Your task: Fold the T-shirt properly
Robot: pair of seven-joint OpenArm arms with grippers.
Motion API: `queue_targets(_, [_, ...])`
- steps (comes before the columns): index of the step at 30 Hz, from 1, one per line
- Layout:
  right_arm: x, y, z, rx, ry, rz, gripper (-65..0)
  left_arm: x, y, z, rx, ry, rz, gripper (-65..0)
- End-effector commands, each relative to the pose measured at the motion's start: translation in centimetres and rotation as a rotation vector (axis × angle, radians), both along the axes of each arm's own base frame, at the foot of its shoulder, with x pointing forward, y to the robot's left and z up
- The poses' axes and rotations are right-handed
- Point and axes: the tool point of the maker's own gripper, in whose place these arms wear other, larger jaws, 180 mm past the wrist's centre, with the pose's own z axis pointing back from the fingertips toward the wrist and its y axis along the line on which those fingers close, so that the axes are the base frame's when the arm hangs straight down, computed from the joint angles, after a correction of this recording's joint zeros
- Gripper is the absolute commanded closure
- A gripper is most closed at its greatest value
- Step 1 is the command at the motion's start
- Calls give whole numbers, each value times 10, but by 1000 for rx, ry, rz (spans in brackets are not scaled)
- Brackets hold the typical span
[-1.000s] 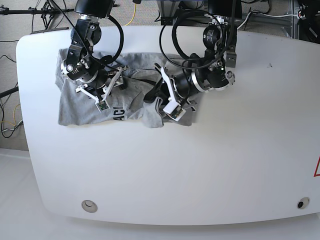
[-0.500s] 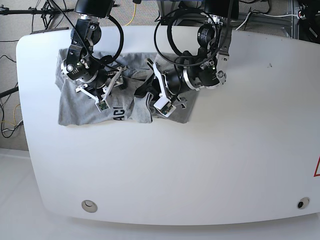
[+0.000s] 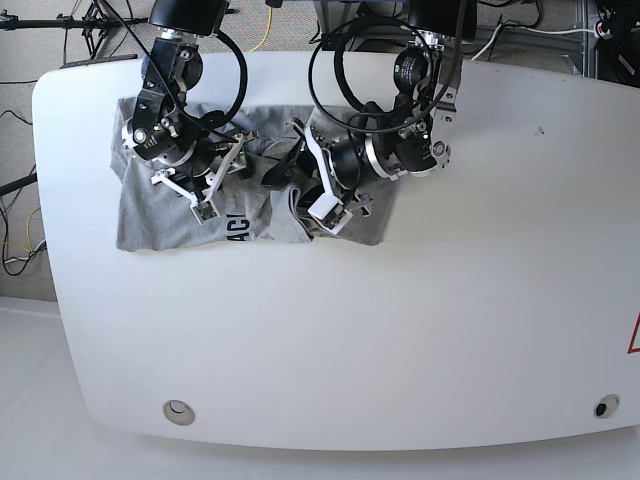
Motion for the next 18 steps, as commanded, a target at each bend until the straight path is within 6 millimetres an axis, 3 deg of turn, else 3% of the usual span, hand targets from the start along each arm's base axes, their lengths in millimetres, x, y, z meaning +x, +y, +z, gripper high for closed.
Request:
queue_targets(1, [6,-1,7,-3,-26,5,-331,6,-5,21,-71,-51,9,-374])
queue_targets(6, [5,-1,6,-4,-24,5,-331,6,-8,21,-78,-52,4,-453])
queue_targets(18, [5,-1,6,-6,-22,5,-331,-2,-19,11,-72,-20,-33,-450])
